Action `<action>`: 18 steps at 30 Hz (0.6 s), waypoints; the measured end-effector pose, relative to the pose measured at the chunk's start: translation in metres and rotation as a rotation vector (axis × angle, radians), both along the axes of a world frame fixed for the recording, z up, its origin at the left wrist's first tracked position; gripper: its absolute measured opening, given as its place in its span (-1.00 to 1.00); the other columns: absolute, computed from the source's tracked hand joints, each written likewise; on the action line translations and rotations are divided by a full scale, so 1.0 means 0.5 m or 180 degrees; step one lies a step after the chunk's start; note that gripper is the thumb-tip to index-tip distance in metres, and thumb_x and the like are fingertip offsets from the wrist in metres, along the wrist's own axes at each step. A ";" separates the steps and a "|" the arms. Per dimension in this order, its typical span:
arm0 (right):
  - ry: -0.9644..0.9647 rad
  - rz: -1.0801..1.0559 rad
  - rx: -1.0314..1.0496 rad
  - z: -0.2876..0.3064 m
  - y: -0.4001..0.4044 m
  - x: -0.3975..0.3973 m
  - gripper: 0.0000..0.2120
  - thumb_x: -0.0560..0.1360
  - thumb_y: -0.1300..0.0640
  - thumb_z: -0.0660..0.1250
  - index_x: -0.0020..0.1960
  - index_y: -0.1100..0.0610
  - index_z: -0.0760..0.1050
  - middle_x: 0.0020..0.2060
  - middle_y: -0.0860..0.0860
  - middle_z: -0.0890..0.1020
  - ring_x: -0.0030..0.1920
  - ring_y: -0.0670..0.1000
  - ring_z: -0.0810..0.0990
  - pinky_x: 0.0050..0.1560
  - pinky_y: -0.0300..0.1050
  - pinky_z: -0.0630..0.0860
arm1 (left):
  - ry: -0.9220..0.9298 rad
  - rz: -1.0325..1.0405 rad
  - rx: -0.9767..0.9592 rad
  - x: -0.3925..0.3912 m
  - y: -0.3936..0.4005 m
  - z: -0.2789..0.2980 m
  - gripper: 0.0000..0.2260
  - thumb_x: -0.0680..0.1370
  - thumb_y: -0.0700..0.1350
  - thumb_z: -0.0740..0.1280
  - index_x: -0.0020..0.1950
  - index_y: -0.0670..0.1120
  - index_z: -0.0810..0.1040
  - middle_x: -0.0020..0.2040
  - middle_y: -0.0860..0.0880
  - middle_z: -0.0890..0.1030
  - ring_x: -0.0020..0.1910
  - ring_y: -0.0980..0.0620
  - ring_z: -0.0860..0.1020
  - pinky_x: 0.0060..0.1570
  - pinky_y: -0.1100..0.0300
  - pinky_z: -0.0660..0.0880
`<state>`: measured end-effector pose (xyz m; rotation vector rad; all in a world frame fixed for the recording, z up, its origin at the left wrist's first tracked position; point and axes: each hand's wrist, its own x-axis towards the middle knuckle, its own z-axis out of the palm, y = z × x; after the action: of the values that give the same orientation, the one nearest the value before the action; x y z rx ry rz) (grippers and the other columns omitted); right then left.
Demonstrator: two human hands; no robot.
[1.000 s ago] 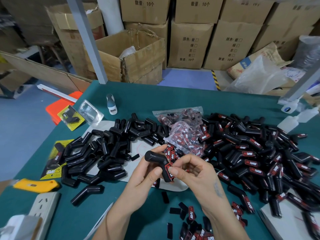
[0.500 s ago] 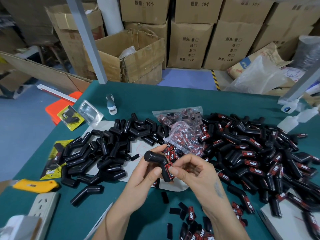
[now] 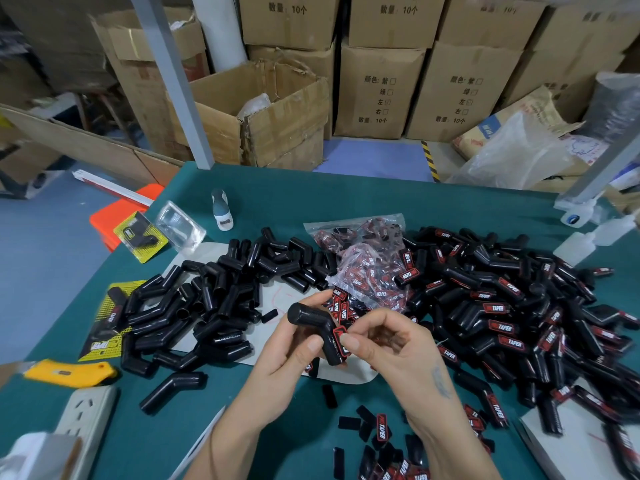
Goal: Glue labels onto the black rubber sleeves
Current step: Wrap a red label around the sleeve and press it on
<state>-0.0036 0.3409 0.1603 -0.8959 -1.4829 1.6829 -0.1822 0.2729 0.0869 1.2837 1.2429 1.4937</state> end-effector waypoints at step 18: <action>-0.0021 -0.0059 -0.0031 -0.002 -0.003 -0.008 -0.89 0.36 0.14 0.59 -0.18 0.12 0.68 -0.18 0.24 0.68 -0.18 0.00 0.63 -0.10 -0.25 0.55 | 0.0079 0.0071 -0.0015 0.003 0.000 0.004 -0.53 0.66 0.17 0.37 0.57 0.14 0.43 0.30 0.04 0.58 0.27 -0.12 0.55 0.27 -0.57 0.41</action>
<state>-0.0078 0.3393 0.1592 -0.9187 -1.4675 1.6766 -0.1808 0.2729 0.0887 1.2930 1.2799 1.4937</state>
